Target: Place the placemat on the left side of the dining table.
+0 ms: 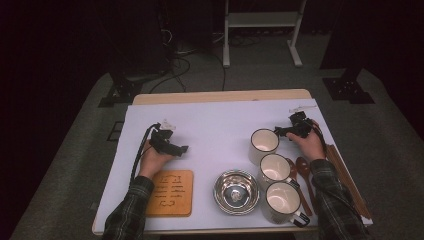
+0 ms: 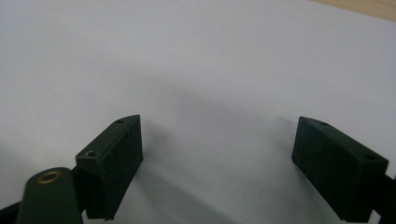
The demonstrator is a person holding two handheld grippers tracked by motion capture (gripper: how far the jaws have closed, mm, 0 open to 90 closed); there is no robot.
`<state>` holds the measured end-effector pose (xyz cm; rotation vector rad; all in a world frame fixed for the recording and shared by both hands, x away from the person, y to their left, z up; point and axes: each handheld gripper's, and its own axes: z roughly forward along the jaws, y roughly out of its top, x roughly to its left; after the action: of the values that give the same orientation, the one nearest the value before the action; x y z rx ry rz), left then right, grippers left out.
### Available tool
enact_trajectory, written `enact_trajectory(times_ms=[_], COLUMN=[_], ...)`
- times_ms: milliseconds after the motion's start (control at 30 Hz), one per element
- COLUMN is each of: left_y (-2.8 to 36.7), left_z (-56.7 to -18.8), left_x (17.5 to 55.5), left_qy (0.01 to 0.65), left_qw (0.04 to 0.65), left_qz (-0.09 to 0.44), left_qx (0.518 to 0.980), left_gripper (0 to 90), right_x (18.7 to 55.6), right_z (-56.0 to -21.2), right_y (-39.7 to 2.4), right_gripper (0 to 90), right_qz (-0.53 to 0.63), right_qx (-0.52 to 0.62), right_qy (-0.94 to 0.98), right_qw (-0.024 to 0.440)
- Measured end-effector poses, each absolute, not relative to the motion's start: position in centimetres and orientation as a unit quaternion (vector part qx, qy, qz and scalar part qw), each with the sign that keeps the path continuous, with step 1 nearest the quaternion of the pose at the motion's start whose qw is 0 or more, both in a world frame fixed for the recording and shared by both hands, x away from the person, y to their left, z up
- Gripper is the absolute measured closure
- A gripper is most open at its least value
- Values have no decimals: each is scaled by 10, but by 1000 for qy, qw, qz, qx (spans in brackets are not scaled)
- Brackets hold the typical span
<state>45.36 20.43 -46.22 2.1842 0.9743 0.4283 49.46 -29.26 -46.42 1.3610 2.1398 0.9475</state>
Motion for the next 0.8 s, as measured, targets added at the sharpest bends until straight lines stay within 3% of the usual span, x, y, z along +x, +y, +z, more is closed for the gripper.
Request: enact_trajectory(times_ms=[800], left_y=[207], left_z=[-446], left_x=[451], left_qy=[375], left_qw=[369], left_qz=[161], left_qx=[835], left_gripper=[19], right_x=[485], right_z=[-465], right_y=[-299], right_gripper=[173], right_qz=[343], right_qx=[495], right_qy=[768], right_qw=[216])
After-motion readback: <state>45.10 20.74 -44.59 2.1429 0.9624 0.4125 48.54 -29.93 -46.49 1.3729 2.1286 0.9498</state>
